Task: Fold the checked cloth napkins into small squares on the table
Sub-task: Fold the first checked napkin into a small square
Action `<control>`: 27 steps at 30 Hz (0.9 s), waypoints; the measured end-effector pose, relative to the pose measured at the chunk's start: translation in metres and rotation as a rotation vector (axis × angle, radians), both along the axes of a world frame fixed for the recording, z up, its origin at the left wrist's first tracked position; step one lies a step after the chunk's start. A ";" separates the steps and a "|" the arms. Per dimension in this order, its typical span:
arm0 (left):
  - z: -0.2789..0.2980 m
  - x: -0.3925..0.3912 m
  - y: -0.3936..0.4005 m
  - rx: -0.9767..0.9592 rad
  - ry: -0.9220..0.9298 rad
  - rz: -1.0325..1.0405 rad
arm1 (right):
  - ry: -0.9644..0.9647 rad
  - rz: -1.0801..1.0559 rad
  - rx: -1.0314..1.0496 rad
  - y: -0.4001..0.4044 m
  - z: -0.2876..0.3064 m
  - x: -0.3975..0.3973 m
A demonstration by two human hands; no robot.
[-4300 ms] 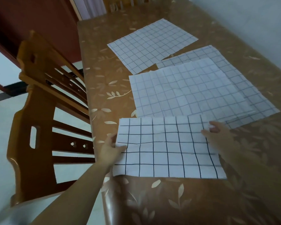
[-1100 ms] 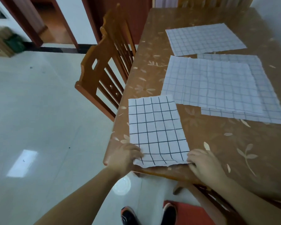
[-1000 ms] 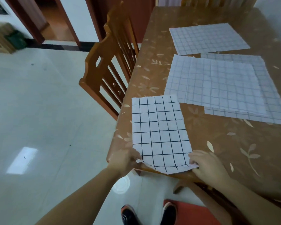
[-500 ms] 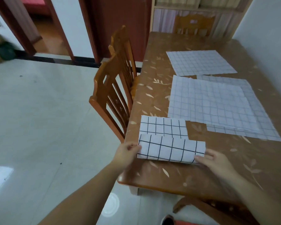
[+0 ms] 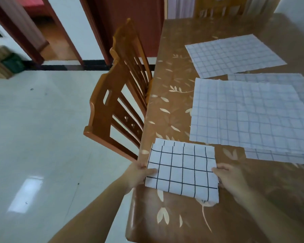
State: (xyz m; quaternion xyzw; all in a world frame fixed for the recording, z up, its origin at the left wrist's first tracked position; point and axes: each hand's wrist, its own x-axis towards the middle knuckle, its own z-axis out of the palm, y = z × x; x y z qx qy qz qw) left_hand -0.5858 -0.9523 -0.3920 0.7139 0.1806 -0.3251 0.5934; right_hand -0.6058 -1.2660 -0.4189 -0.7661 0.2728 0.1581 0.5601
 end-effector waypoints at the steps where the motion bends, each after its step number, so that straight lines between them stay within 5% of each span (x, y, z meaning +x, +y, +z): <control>1: -0.002 0.004 -0.001 0.021 -0.007 0.006 | 0.007 -0.011 -0.014 0.000 -0.002 0.004; 11: -0.022 0.029 -0.006 0.413 -0.140 -0.060 | -0.022 -0.039 -0.199 0.006 -0.003 0.015; 15: -0.023 0.020 -0.012 0.705 -0.548 -0.214 | -0.061 0.019 -0.347 0.011 0.003 0.016; 18: -0.030 0.014 -0.034 0.780 -0.961 -0.577 | -0.055 0.027 -0.393 0.015 0.003 0.015; 22: -0.054 0.005 -0.063 0.831 -0.846 -0.939 | -0.224 0.030 -0.683 0.019 0.008 0.007; 24: -0.063 0.002 -0.066 0.889 -0.829 -0.932 | -0.442 0.203 -0.861 0.040 0.009 -0.002; 27: -0.068 0.001 -0.065 0.915 -0.838 -0.944 | -0.483 0.583 -0.802 0.097 -0.005 -0.016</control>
